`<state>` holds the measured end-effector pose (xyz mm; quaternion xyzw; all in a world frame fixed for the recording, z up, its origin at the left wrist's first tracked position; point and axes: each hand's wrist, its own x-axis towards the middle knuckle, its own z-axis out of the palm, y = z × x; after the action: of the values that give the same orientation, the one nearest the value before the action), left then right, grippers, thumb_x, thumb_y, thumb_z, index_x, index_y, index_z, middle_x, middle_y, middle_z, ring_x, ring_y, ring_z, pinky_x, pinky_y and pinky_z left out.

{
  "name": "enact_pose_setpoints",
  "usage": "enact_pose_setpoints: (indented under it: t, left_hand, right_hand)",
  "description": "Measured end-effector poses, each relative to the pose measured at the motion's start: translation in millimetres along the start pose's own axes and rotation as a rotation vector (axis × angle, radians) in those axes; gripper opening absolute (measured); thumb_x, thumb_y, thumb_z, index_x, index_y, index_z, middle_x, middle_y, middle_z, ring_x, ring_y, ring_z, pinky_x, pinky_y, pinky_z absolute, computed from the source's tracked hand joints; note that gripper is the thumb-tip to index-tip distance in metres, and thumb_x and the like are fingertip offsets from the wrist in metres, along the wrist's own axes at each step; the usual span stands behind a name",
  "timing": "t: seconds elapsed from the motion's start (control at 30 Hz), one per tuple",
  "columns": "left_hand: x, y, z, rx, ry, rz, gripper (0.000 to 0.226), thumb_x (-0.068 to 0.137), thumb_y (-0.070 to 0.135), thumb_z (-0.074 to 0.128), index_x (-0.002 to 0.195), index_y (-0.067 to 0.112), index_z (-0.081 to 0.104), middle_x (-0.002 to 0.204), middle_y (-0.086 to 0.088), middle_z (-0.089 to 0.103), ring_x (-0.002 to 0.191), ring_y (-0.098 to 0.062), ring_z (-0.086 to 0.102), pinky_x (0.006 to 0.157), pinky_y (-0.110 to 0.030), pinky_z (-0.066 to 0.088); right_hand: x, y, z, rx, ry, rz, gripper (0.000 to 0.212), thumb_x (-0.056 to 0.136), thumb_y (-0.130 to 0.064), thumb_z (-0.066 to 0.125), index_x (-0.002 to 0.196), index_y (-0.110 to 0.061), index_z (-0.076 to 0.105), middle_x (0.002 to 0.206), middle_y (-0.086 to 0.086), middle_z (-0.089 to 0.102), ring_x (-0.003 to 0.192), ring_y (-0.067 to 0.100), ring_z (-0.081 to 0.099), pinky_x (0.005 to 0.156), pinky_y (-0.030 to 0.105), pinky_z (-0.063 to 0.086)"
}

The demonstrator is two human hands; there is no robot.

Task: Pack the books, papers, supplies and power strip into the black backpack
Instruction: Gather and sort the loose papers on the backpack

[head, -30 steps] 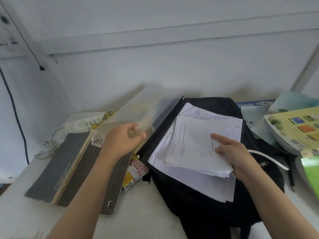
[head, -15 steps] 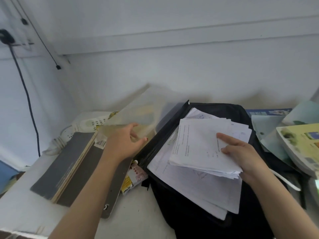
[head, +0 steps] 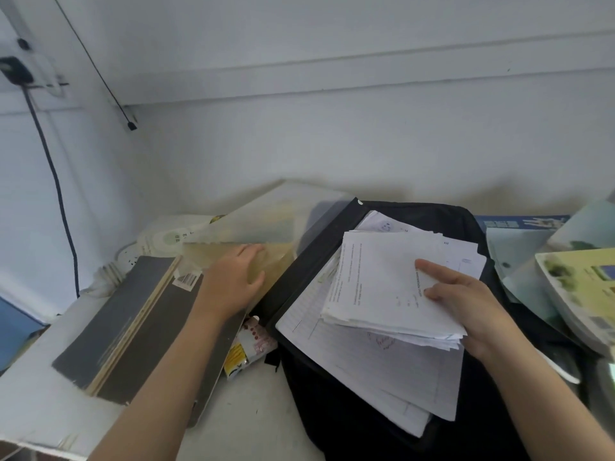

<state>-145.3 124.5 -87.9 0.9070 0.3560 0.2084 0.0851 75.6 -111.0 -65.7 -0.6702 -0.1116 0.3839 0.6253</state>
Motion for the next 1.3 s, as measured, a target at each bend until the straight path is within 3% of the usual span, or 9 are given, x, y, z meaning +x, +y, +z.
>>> enact_pose_setpoints:
  t: [0.1,0.2,0.3,0.43,0.57,0.73,0.9,1.07,1.3]
  left_hand:
    - [3,2,-4,-0.013,-0.001,0.086,0.044,0.088,0.007,0.056,0.129,0.021,0.051,0.087,0.003,0.062,0.059,-0.003,0.053,0.060,-0.024,0.048]
    - [7,-1,-4,0.089,-0.037,0.178,0.044,0.083,-0.005,0.055,0.116,0.025,0.062,0.117,-0.010,0.065,0.053,-0.018,0.061,0.053,-0.029,0.053]
    - [8,1,-5,0.153,-0.091,0.180,0.037,0.079,-0.008,0.057,0.101,0.018,0.070,0.128,-0.017,0.058,0.062,-0.030,0.066,0.057,-0.034,0.054]
    - [8,2,-12,0.146,-0.110,0.150,0.028,0.080,0.013,0.059,0.106,0.021,0.062,0.133,-0.002,0.051,0.071,-0.014,0.057,0.061,-0.024,0.043]
    - [8,0,-20,0.120,-0.198,0.128,0.042,0.072,0.014,0.062,0.111,0.029,0.056,0.138,0.000,0.040,0.106,-0.016,0.053,0.071,-0.023,0.045]
    - [4,2,-25,0.035,-0.121,0.210,0.033,0.085,0.010,0.043,0.104,0.023,0.068,0.139,-0.009,0.046,0.106,-0.022,0.059,0.074,-0.023,0.046]
    - [-1,1,-22,0.102,-0.063,0.163,0.041,0.093,0.004,0.044,0.132,0.012,0.052,0.137,-0.007,0.052,0.121,-0.024,0.053,0.095,-0.026,0.038]
    - [-5,8,-28,0.017,-0.077,0.094,0.059,0.090,0.018,0.058,0.144,0.017,0.034,0.145,0.001,0.041,0.132,-0.015,0.038,0.101,-0.022,0.025]
    - [-5,12,-34,-0.005,-0.073,0.102,0.073,0.083,0.029,0.068,0.145,0.018,0.032,0.145,0.004,0.040,0.132,-0.013,0.038,0.104,-0.026,0.029]
  right_hand:
    - [1,-2,-1,0.000,-0.010,-0.005,0.045,0.088,0.009,0.046,0.120,-0.015,0.064,0.102,-0.005,0.063,0.095,0.021,0.062,0.086,0.032,0.051]
    - [1,-3,-1,0.029,-0.016,-0.016,0.045,0.087,0.010,0.046,0.119,-0.015,0.064,0.105,-0.001,0.066,0.093,0.021,0.064,0.081,0.029,0.052]
    - [1,-6,-4,0.050,-0.022,-0.039,0.045,0.086,0.010,0.046,0.117,-0.017,0.065,0.104,0.002,0.068,0.090,0.021,0.065,0.076,0.026,0.052]
    - [2,-12,-8,0.047,-0.038,-0.059,0.045,0.086,0.009,0.046,0.111,-0.023,0.066,0.100,0.002,0.070,0.084,0.021,0.066,0.068,0.023,0.057]
    - [5,-19,-7,0.062,-0.060,-0.078,0.046,0.086,0.010,0.045,0.114,-0.020,0.066,0.098,0.006,0.070,0.079,0.022,0.065,0.064,0.021,0.056]
    - [8,-25,-3,0.055,-0.090,-0.078,0.045,0.087,0.008,0.046,0.111,-0.024,0.067,0.102,0.006,0.070,0.084,0.025,0.066,0.064,0.025,0.058]
    - [14,-29,5,0.016,-0.182,-0.035,0.044,0.087,0.007,0.046,0.110,-0.024,0.068,0.100,0.005,0.070,0.082,0.023,0.067,0.067,0.026,0.058]
    - [25,-37,13,-0.037,-0.324,0.067,0.043,0.088,0.008,0.043,0.112,-0.017,0.068,0.102,0.010,0.070,0.068,0.020,0.066,0.051,0.021,0.054]
    - [45,-51,47,-0.098,-0.245,-0.005,0.045,0.086,0.010,0.042,0.114,-0.015,0.066,0.097,-0.001,0.062,0.084,0.017,0.060,0.076,0.025,0.050]
